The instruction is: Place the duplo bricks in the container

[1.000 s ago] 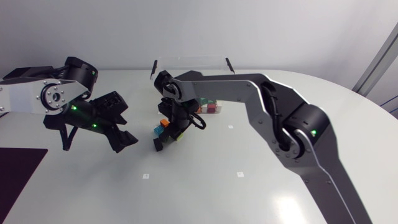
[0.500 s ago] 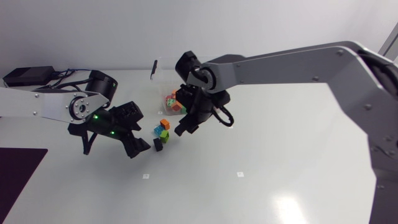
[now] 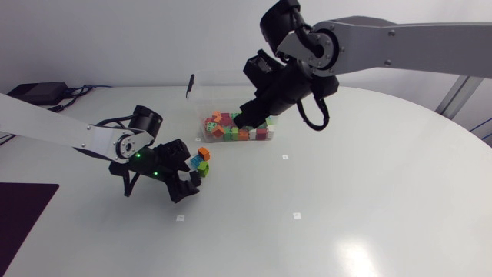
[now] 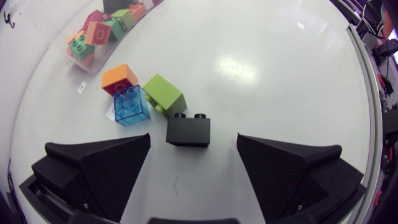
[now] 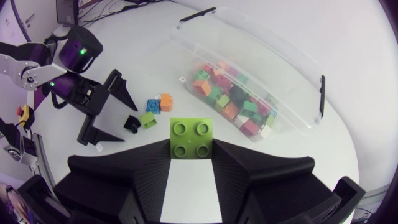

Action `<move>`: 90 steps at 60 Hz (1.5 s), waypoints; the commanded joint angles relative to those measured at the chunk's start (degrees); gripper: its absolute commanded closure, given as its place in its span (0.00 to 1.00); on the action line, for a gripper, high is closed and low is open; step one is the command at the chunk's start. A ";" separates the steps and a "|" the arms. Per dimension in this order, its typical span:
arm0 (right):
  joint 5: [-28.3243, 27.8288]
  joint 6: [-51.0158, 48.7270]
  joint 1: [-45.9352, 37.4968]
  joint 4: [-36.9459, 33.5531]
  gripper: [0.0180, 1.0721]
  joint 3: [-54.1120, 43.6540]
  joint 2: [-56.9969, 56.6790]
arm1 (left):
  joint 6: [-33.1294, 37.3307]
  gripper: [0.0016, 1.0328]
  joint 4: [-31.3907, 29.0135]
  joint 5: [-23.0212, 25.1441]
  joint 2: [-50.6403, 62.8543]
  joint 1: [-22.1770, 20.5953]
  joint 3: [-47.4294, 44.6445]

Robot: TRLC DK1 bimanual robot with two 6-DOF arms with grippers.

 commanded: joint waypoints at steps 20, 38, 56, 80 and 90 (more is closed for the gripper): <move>-3.78 4.69 -4.76 7.83 0.65 0.27 -1.32 | 1.69 0.42 1.69 2.78 4.70 -1.11 3.06; -4.66 8.29 -7.92 16.27 0.65 1.94 3.25 | 1.60 0.74 1.60 3.22 3.73 -2.26 2.27; -3.87 10.84 -9.86 20.22 0.65 6.69 9.49 | 1.86 0.75 -1.82 3.13 -2.69 -2.17 -0.19; -0.88 11.81 -10.03 19.08 0.65 18.03 19.95 | 2.92 0.75 -9.21 3.13 -14.02 -1.38 -0.89; 0.35 11.81 -10.03 17.15 0.24 19.96 22.06 | 0.72 0.75 -12.02 3.13 -17.36 -1.64 2.01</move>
